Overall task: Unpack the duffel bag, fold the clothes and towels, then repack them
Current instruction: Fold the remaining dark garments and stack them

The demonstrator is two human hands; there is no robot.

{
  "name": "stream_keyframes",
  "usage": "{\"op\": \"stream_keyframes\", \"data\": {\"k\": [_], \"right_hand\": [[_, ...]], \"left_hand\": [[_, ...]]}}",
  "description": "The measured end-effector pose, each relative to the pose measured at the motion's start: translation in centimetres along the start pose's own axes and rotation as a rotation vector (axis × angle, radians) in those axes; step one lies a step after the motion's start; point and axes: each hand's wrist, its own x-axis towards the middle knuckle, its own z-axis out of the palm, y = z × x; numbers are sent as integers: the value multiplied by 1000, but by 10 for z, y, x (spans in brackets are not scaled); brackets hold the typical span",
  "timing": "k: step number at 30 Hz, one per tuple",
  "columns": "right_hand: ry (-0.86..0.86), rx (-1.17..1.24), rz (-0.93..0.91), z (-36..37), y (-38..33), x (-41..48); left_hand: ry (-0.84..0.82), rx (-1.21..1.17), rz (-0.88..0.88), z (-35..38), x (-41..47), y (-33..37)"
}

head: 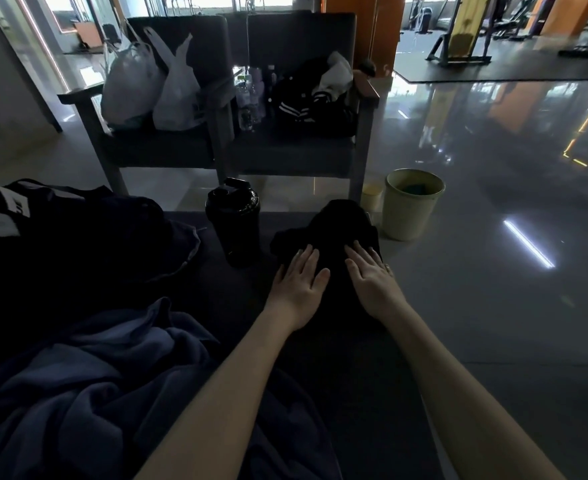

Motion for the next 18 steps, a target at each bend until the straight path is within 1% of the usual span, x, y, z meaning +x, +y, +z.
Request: {"op": "stream_keyframes", "data": {"k": [4,9,15,18], "right_hand": [[-17,-47,22,0,-3,-2],[-60,-201,93,-6,-16,-5],[-33,-186,55,-17,-32,-34],[-38,-202,32,-25,-40,-55]], "left_hand": [[6,36,-24,3,-4,-1],[-5,151,-79,-2,-4,2],[4,109,-136,-11,-35,-13],[64,33,-140,-25,-61,-23]]}}
